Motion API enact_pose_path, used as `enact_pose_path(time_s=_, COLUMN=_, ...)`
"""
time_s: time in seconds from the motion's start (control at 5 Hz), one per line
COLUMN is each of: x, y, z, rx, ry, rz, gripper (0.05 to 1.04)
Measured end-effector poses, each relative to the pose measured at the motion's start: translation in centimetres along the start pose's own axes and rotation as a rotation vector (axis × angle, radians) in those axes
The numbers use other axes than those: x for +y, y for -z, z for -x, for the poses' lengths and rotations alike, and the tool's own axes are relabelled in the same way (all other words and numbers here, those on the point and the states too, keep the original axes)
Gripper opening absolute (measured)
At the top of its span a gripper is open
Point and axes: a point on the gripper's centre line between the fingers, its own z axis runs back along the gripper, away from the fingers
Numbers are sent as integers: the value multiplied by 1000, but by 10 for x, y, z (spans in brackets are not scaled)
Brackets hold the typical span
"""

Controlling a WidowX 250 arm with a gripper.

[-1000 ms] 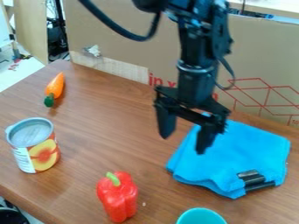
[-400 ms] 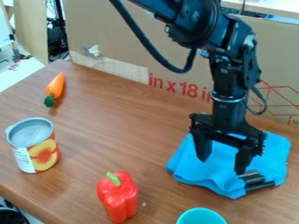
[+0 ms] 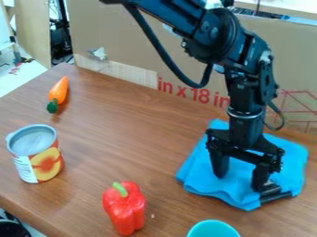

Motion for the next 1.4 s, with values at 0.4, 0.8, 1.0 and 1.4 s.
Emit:
enact_pose_path(time_s=0.4, x=15, y=9, z=-12, rx=23, ry=-26, rz=-2, gripper=1001)
enact_pose_path(time_s=0.8, x=62, y=7, z=-20, rx=50, ry=-66, rz=-118, gripper=1001)
enact_pose_path(time_s=1.0, x=102, y=3, z=-23, rx=85, ry=-144, rz=-151, gripper=1001)
enact_pose_path(time_s=1.4, x=170, y=-9, z=-28, rx=132, ry=-272, rz=-141, gripper=1001)
